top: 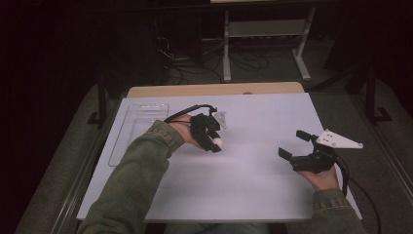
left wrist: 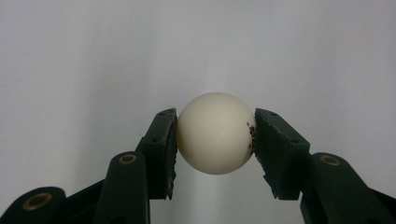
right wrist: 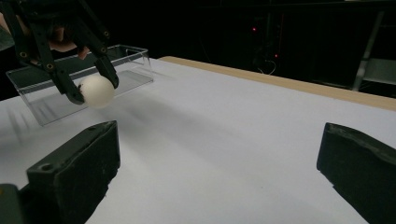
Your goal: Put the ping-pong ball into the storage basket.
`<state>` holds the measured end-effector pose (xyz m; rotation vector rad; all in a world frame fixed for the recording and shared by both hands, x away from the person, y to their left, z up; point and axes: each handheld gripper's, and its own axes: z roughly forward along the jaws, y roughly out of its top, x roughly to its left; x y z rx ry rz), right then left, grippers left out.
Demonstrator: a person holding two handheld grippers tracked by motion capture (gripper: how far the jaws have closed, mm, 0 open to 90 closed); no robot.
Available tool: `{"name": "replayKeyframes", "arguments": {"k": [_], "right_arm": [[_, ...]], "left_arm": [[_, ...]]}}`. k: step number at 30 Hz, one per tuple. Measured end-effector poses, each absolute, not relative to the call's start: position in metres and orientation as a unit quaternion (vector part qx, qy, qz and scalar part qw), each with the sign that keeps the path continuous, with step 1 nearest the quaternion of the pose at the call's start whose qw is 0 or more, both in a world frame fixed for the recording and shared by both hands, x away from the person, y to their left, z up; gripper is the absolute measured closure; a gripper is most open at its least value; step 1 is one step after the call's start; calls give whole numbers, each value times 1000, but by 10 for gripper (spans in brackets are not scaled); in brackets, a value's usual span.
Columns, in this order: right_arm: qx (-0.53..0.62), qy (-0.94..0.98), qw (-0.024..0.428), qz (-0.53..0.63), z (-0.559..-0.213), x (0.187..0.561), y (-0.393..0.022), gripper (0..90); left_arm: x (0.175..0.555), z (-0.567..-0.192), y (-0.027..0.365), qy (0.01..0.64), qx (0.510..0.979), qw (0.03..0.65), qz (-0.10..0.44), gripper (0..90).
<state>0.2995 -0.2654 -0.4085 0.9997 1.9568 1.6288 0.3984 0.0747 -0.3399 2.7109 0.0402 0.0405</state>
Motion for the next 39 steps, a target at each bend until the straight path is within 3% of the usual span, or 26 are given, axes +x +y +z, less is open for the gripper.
{"name": "replayKeyframes", "arguments": {"k": [39], "right_arm": [[354, 700, 204, 586, -406, 295, -263, 0]], "left_arm": [[389, -265, 84, 8, 978, 198, 61, 513]]}}
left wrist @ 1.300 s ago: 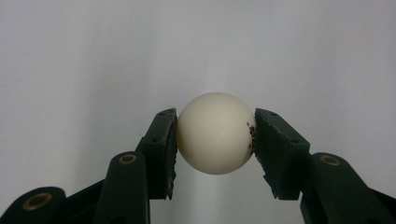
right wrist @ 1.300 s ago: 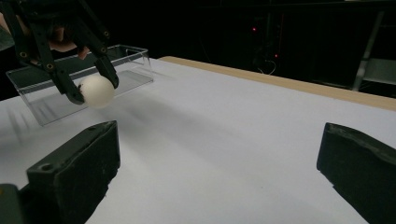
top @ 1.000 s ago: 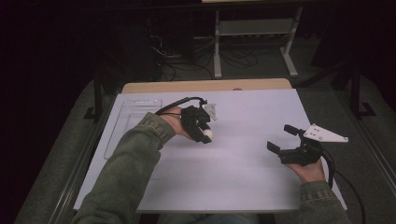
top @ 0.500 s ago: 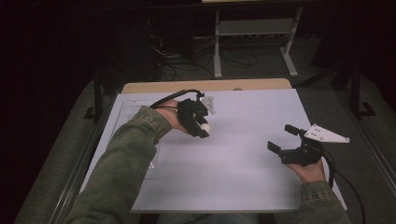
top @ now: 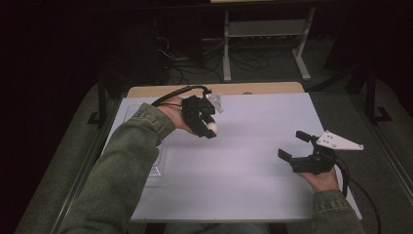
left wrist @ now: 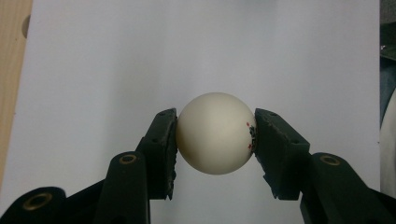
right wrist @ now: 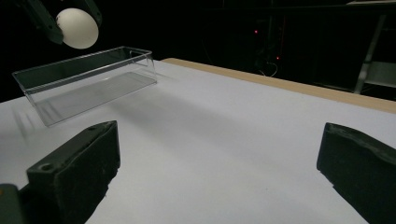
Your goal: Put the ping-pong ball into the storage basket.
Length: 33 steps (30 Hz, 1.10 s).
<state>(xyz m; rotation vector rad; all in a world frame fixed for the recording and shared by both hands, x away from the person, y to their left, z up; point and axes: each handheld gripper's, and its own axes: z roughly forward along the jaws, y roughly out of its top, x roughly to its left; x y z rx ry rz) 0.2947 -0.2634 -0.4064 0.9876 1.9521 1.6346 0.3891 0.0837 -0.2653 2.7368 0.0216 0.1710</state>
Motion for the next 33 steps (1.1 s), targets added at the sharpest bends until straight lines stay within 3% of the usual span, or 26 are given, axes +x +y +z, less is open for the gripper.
{"name": "replayKeyframes", "arguments": {"k": [33], "right_arm": [[353, 698, 206, 588, -406, 295, -264, 0]], "left_arm": [[383, -229, 112, 12, 984, 168, 66, 512]]}}
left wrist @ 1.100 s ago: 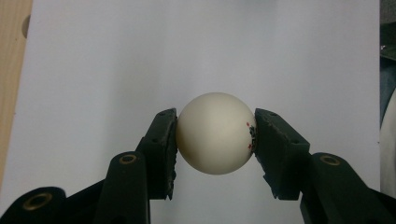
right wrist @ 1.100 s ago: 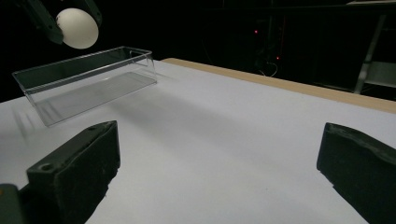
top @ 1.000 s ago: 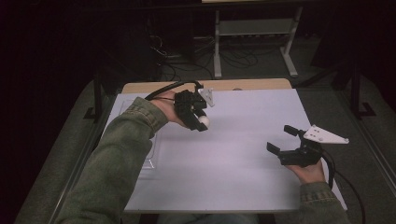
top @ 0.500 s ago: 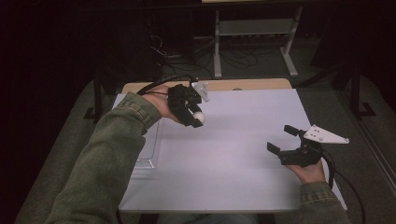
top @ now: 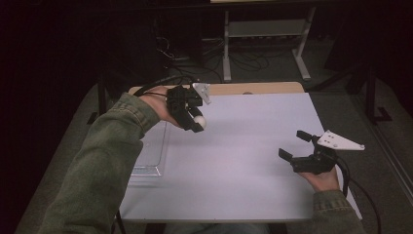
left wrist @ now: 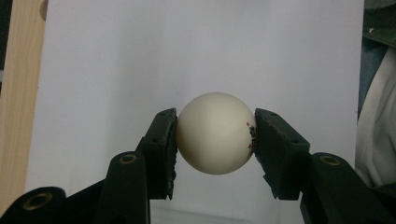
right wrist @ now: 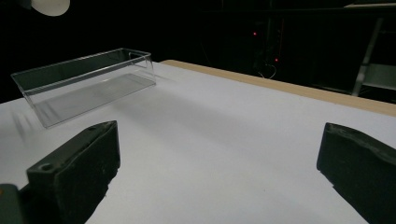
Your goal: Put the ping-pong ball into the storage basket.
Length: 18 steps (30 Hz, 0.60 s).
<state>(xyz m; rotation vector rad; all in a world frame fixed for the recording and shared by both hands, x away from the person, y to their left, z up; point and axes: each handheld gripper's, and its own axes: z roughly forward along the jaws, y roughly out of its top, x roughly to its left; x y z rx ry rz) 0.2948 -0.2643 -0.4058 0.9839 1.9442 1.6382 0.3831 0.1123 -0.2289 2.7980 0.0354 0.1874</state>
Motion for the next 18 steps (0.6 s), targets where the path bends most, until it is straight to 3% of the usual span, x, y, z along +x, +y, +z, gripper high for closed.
{"name": "replayKeyframes", "arguments": {"k": [18], "right_arm": [[352, 698, 203, 589, -406, 295, -263, 0]], "left_arm": [[380, -228, 138, 23, 988, 135, 76, 512]]}}
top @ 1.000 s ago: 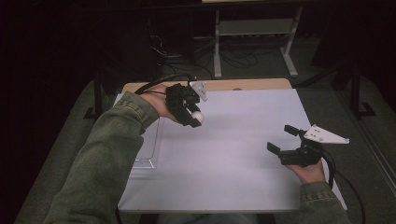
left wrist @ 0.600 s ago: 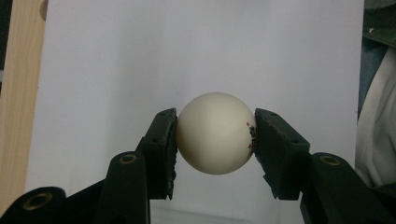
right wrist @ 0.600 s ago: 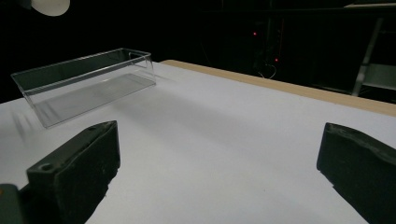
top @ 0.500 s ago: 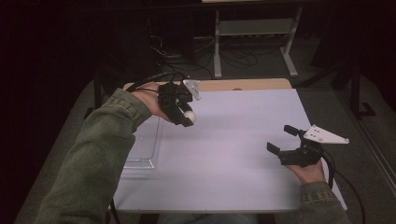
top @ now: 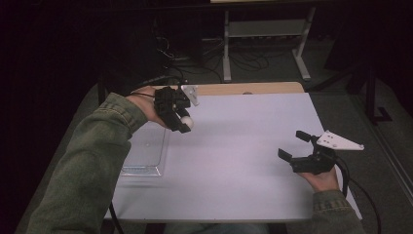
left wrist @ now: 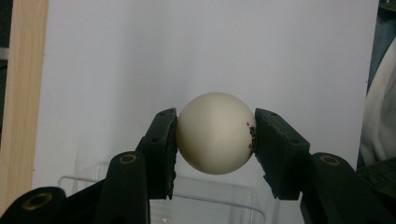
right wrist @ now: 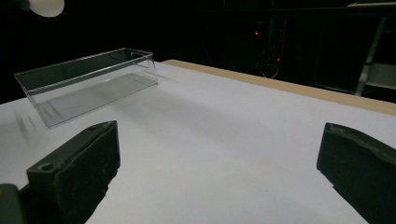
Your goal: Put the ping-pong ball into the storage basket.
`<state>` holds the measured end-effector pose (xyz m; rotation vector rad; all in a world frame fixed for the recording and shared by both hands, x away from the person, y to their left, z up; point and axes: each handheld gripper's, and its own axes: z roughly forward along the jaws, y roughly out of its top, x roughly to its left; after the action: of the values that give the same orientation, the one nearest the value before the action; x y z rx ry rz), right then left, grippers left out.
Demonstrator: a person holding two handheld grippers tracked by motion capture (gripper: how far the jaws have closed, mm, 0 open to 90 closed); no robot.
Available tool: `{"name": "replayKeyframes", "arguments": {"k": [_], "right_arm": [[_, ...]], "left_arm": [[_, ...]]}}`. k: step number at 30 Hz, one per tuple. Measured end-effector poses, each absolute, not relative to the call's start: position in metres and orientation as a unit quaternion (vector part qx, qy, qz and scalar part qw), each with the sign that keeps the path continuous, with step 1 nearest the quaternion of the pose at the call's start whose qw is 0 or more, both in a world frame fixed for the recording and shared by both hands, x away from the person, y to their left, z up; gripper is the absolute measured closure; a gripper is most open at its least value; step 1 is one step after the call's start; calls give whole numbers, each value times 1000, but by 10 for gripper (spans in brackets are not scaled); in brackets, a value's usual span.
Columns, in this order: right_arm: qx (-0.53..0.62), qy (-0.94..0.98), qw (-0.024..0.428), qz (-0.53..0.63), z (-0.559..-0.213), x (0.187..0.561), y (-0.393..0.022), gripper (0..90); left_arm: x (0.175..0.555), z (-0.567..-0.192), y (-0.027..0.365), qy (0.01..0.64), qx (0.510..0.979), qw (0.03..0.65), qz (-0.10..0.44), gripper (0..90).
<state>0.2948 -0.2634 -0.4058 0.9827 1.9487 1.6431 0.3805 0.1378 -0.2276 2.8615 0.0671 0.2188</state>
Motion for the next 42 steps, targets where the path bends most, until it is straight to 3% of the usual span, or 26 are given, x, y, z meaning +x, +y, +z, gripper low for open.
{"name": "replayKeyframes", "arguments": {"k": [42], "right_arm": [[351, 701, 200, 587, -406, 295, -263, 0]], "left_arm": [[386, -222, 207, 86, 993, 53, 64, 511]]}}
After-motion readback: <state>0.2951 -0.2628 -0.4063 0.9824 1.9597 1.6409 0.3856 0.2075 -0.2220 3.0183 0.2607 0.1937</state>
